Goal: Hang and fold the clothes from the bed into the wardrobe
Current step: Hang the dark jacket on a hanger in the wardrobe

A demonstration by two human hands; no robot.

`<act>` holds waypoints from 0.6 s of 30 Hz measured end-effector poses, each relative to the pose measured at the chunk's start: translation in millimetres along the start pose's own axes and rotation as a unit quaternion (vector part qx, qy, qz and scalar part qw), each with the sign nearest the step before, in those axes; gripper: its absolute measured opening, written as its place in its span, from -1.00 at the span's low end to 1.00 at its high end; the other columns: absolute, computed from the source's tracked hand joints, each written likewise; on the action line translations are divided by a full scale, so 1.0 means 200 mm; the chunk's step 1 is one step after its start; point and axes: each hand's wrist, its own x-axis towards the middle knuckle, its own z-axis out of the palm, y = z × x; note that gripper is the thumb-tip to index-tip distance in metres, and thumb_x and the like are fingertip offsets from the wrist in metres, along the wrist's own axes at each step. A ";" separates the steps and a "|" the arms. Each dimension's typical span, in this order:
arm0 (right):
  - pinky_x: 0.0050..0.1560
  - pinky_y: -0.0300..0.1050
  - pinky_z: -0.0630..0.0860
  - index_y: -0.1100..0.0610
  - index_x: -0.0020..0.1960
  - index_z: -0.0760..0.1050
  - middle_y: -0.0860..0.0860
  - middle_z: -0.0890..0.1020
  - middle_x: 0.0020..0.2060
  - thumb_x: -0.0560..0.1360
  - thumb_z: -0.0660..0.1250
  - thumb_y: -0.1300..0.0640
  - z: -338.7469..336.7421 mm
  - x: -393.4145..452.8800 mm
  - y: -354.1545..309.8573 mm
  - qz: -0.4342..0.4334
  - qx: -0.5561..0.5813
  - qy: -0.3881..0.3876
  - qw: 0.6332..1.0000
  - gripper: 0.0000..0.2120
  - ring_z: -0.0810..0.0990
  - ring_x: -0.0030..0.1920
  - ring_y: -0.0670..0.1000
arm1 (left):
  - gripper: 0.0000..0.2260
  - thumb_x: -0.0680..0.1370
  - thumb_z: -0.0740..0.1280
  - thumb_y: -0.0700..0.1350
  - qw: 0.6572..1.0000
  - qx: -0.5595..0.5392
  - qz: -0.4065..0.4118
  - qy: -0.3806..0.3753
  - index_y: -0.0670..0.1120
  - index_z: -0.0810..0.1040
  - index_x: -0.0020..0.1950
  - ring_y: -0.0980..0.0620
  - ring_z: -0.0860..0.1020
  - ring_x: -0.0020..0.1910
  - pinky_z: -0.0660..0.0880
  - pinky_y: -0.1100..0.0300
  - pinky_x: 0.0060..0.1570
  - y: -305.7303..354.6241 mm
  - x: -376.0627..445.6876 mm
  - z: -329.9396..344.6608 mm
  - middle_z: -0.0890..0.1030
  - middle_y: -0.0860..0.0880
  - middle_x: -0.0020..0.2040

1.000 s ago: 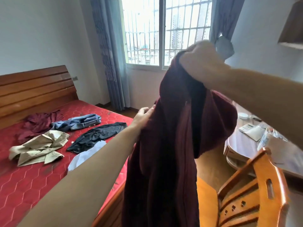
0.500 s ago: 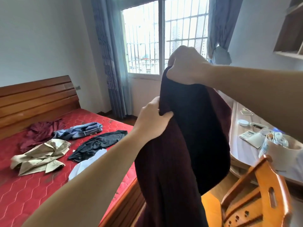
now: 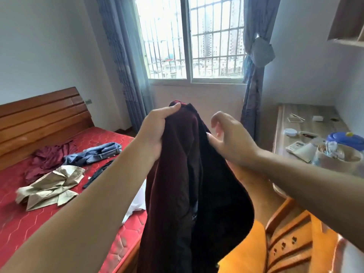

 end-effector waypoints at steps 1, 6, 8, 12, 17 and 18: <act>-0.11 -0.08 0.54 0.09 0.00 0.45 -0.01 0.57 -0.10 0.51 0.35 0.03 0.04 -0.08 0.01 0.000 0.043 -0.012 0.999 -0.83 0.53 -0.17 0.00 | -0.80 0.48 0.40 -0.08 1.000 -0.001 -0.005 0.002 -0.19 0.68 -0.03 -0.06 0.66 -0.13 0.54 0.03 0.11 0.00 0.01 0.00 0.69 -0.12 -0.13; -0.02 0.01 0.61 -0.04 0.20 0.46 -0.11 0.60 0.04 0.45 0.29 -0.15 0.20 -0.28 0.02 0.012 0.071 -0.212 0.975 -0.63 0.60 -0.03 -0.05 | -0.85 0.47 0.40 -0.10 1.000 -0.023 -0.020 -0.007 -0.18 0.67 -0.11 -0.04 0.62 -0.17 0.46 -0.02 0.25 -0.02 0.04 -0.01 0.66 -0.12 -0.18; 0.12 -0.06 0.57 -0.08 0.39 0.31 -0.10 0.54 0.22 0.43 0.38 -0.16 0.24 -0.26 0.01 0.051 0.081 -0.274 0.957 -0.42 0.55 0.14 -0.04 | -0.83 0.48 0.38 -0.08 0.999 -0.028 -0.033 -0.018 -0.16 0.67 -0.08 -0.05 0.59 -0.11 0.38 -0.06 0.34 -0.03 0.04 -0.04 0.64 -0.12 -0.15; -0.02 -0.23 0.55 -0.12 0.29 0.38 -0.14 0.61 0.06 0.36 0.49 -0.04 0.33 -0.24 -0.04 0.148 0.155 -0.330 0.919 -0.45 0.60 0.04 -0.09 | -0.75 0.55 0.29 -0.11 0.996 -0.039 -0.037 -0.065 -0.12 0.71 -0.22 -0.01 0.61 -0.19 0.51 0.06 0.09 -0.02 -0.02 -0.07 0.65 -0.09 -0.22; -0.38 -0.37 0.40 -0.10 -0.33 0.47 -0.19 0.57 -0.33 0.44 0.39 0.20 0.44 -0.25 -0.09 0.169 0.162 -0.255 0.938 -0.73 0.55 -0.30 -0.20 | -0.83 0.53 0.31 -0.09 0.999 0.000 0.003 -0.043 -0.14 0.65 -0.14 0.00 0.61 -0.21 0.56 0.08 -0.05 0.05 -0.11 -0.14 0.65 -0.08 -0.22; -0.40 -0.38 0.38 -0.08 -0.36 0.47 -0.18 0.57 -0.36 0.42 0.38 0.23 0.43 -0.24 -0.07 0.162 0.148 -0.251 0.943 -0.72 0.54 -0.32 -0.20 | -0.85 0.52 0.32 -0.08 0.999 0.016 0.011 -0.041 -0.12 0.64 -0.14 -0.01 0.60 -0.19 0.56 0.08 -0.05 0.07 -0.11 -0.17 0.64 -0.08 -0.21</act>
